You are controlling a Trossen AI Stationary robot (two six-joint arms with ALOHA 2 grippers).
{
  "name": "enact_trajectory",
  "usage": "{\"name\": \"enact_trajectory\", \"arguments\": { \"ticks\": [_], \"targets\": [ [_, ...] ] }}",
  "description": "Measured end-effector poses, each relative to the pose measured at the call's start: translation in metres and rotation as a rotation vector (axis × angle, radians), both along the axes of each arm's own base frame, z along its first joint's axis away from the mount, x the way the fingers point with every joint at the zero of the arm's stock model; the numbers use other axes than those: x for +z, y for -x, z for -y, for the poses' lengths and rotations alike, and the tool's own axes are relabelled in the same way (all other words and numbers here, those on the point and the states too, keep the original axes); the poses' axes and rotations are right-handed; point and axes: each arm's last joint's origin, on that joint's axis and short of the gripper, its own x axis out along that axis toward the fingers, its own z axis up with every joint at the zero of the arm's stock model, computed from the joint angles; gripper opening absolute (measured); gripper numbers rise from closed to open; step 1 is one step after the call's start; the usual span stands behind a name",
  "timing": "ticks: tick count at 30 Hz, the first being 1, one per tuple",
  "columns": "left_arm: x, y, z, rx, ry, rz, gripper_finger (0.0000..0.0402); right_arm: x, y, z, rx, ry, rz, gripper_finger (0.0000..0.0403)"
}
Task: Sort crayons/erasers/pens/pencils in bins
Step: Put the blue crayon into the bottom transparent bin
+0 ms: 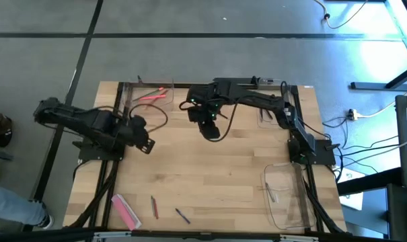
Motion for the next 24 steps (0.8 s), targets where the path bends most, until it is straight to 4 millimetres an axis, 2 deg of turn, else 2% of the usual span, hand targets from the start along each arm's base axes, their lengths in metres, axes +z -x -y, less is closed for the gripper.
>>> {"name": "enact_trajectory", "arguments": {
  "ticks": [5, 13, 24],
  "targets": [
    [-0.008, -0.004, 0.019, 0.097, 0.059, -0.034, 0.0068, 0.0, -0.003, -0.021, -0.045, -0.03, -0.014, 0.0142],
    [-0.016, -0.006, 0.044, 0.158, 0.101, -0.071, 0.0066, -0.001, -0.006, -0.078, -0.196, 0.085, -0.051, 0.0142],
    [-0.025, -0.004, 0.078, -0.065, -0.003, -0.043, 0.0069, 0.002, -0.004, -0.164, -0.381, -0.077, -0.016, 0.0142]
  ]
}}
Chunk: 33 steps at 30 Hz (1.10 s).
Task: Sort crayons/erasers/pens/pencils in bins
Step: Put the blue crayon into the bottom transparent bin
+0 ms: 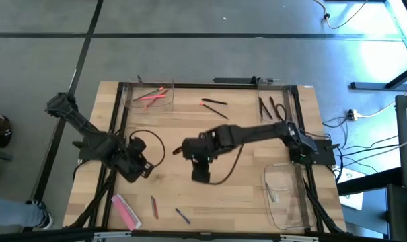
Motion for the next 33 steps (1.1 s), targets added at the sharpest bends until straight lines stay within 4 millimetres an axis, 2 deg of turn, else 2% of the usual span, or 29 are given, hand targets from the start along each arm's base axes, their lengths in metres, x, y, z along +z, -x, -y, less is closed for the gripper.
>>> {"name": "enact_trajectory", "arguments": {
  "ticks": [7, 10, 16, 20, 25, 33],
  "targets": [
    [-0.004, 0.001, 0.018, -0.141, -0.054, 0.047, 0.0069, -0.014, -0.004, -0.066, -0.073, -0.071, 0.09, 0.0142],
    [-0.002, 0.001, 0.023, -0.173, -0.062, 0.093, 0.0069, -0.025, -0.005, -0.086, -0.102, -0.075, 0.097, 0.0142],
    [-0.001, 0.003, 0.029, -0.191, -0.077, 0.141, 0.0069, -0.071, -0.015, -0.126, -0.109, -0.004, 0.114, 0.0142],
    [-0.001, 0.003, 0.029, -0.192, -0.074, 0.145, 0.0069, -0.1, -0.021, -0.142, -0.086, 0.011, 0.115, 0.0142],
    [-0.001, 0.003, 0.029, -0.212, -0.085, 0.144, 0.0069, -0.123, -0.028, -0.157, -0.069, 0.087, 0.195, 0.0142],
    [-0.001, 0.003, 0.029, -0.217, -0.091, 0.145, 0.0069, -0.145, -0.031, -0.181, -0.012, 0.074, 0.266, 0.0142]
  ]
}}
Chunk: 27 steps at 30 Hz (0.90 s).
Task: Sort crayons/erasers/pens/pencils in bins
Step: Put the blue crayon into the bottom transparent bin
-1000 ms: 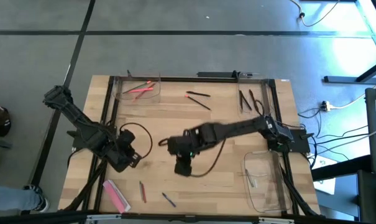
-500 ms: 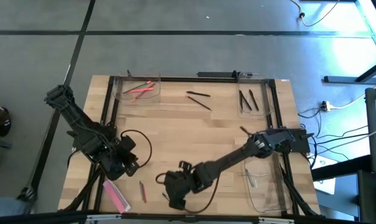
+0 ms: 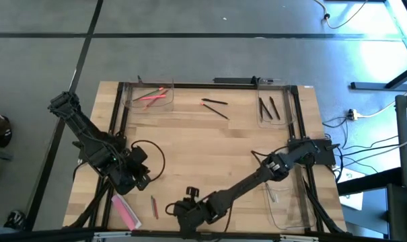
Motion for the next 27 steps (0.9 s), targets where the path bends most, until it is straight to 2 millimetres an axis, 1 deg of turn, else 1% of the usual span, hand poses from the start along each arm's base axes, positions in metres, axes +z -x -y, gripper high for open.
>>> {"name": "enact_trajectory", "arguments": {
  "ticks": [5, 13, 21, 25, 27],
  "targets": [
    [0.0, 0.0, 0.0, -0.018, -0.011, -0.002, 0.0069, -0.008, -0.001, -0.005, 0.019, 0.007, 0.01, 0.0142],
    [0.0, 0.0, 0.0, -0.019, -0.012, -0.002, 0.0069, -0.021, -0.004, -0.007, 0.015, 0.01, 0.015, 0.0142],
    [0.0, 0.0, 0.0, -0.02, -0.012, -0.002, 0.0069, -0.032, -0.003, -0.006, -0.002, 0.039, 0.012, 0.0142],
    [0.0, 0.0, 0.0, -0.02, -0.012, -0.002, 0.0069, -0.046, -0.001, -0.004, -0.002, 0.049, -0.008, 0.0142],
    [0.0, 0.0, 0.0, -0.02, -0.012, -0.002, 0.0069, -0.05, 0.0, -0.004, -0.001, 0.048, -0.011, 0.0142]
  ]
}}
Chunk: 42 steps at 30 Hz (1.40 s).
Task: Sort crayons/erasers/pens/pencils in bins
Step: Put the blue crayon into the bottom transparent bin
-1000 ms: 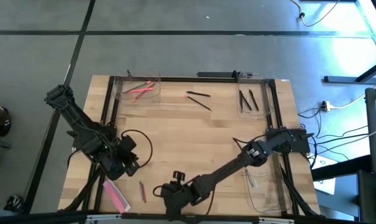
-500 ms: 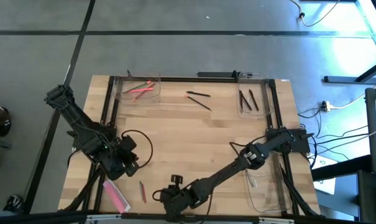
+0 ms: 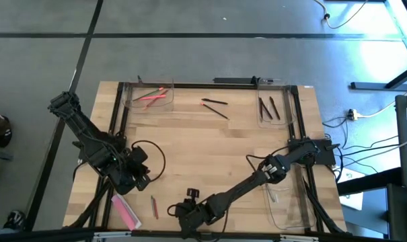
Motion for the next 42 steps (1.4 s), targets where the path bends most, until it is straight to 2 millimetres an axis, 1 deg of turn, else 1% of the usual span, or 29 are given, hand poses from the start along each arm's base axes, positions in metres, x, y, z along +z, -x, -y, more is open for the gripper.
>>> {"name": "enact_trajectory", "arguments": {
  "ticks": [3, 9, 18, 33, 38, 42],
  "targets": [
    [0.0, 0.0, 0.0, 0.0, 0.0, 0.0, 0.0069, -0.006, 0.002, 0.001, 0.001, 0.009, -0.009, 0.0142],
    [0.0, 0.0, 0.0, 0.001, 0.0, 0.0, 0.0069, -0.009, 0.003, 0.003, 0.033, 0.048, -0.017, 0.0142],
    [0.0, 0.0, 0.0, 0.002, 0.001, 0.0, 0.0069, -0.009, -0.001, 0.01, 0.14, 0.11, -0.036, 0.014],
    [0.0, 0.0, 0.0, 0.002, 0.001, 0.0, 0.0069, -0.01, -0.002, 0.015, 0.186, 0.133, -0.056, 0.0049],
    [0.0, 0.0, 0.0, 0.002, 0.001, 0.0, 0.0069, -0.01, -0.004, 0.019, 0.189, 0.119, -0.064, 0.0034],
    [0.0, 0.0, 0.0, 0.002, 0.001, 0.0, 0.0069, -0.011, -0.006, 0.022, 0.19, 0.11, -0.067, 0.0035]
  ]
}}
